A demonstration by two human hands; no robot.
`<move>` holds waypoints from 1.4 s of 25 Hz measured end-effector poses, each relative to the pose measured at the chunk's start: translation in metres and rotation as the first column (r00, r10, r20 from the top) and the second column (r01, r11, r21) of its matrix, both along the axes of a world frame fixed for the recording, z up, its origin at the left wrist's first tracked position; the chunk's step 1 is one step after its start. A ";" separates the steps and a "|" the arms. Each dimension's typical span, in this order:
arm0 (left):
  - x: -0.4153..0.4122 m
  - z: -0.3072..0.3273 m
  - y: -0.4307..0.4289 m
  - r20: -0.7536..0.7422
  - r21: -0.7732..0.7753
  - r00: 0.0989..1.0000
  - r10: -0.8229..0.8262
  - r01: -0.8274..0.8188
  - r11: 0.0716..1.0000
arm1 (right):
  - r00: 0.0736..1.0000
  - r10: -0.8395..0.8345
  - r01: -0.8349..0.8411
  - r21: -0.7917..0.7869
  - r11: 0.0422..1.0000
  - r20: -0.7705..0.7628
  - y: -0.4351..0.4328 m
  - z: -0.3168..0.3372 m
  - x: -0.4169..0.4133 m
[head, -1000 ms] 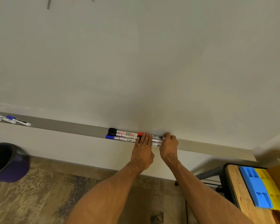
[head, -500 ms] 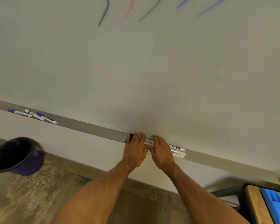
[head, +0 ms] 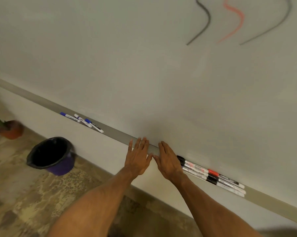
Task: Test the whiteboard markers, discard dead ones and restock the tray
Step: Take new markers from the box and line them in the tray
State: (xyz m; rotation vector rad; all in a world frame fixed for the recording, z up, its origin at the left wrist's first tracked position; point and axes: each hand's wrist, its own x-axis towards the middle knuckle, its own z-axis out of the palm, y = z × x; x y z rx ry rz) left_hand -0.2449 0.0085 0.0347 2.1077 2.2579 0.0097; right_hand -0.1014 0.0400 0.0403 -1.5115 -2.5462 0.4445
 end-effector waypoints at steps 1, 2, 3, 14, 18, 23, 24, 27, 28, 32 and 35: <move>-0.016 0.000 0.001 -0.008 0.000 1.000 0.012 -0.012 1.000 | 1.000 0.007 -0.007 0.001 1.000 0.007 0.003 0.000 -0.015; -0.033 0.000 0.001 -0.015 -0.001 1.000 0.025 -0.025 1.000 | 1.000 0.010 -0.010 -0.005 1.000 0.011 0.005 0.001 -0.032; -0.049 -0.001 0.002 -0.014 0.002 0.999 0.035 -0.035 0.999 | 1.000 0.014 -0.014 -0.003 1.000 0.013 0.008 0.001 -0.048; -0.214 -0.006 0.010 -0.021 -0.050 0.982 0.189 -0.190 0.981 | 0.995 0.094 -0.095 0.021 0.995 0.040 0.033 -0.004 -0.226; -0.253 -0.018 0.015 -0.036 -0.065 0.978 0.207 -0.209 0.976 | 0.993 0.109 -0.109 0.000 0.994 0.046 0.040 -0.011 -0.266; -0.284 -0.021 0.017 0.109 -0.089 0.942 0.317 -0.308 0.947 | 0.996 0.091 -0.091 0.006 0.996 0.009 0.054 -0.023 -0.303; -0.291 -0.022 0.017 0.139 -0.084 0.929 0.343 -0.334 0.939 | 0.996 0.089 -0.089 0.019 0.996 0.021 0.056 -0.024 -0.311; -0.308 -0.025 0.019 0.225 -0.039 0.896 0.384 -0.385 0.922 | 0.994 0.075 -0.079 0.050 0.996 0.083 0.063 -0.027 -0.329; -0.312 -0.025 0.020 0.262 -0.021 0.885 0.386 -0.395 0.919 | 0.994 0.066 -0.070 0.044 0.997 0.092 0.066 -0.029 -0.333; -0.324 -0.029 0.021 0.527 -0.003 0.753 0.394 -0.462 0.887 | 0.995 0.037 -0.036 -0.020 0.999 0.092 0.073 -0.037 -0.341; -0.326 -0.026 0.027 0.751 -0.045 0.531 0.393 -0.553 0.832 | 0.999 -0.040 0.043 -0.123 0.991 0.023 0.081 -0.040 -0.345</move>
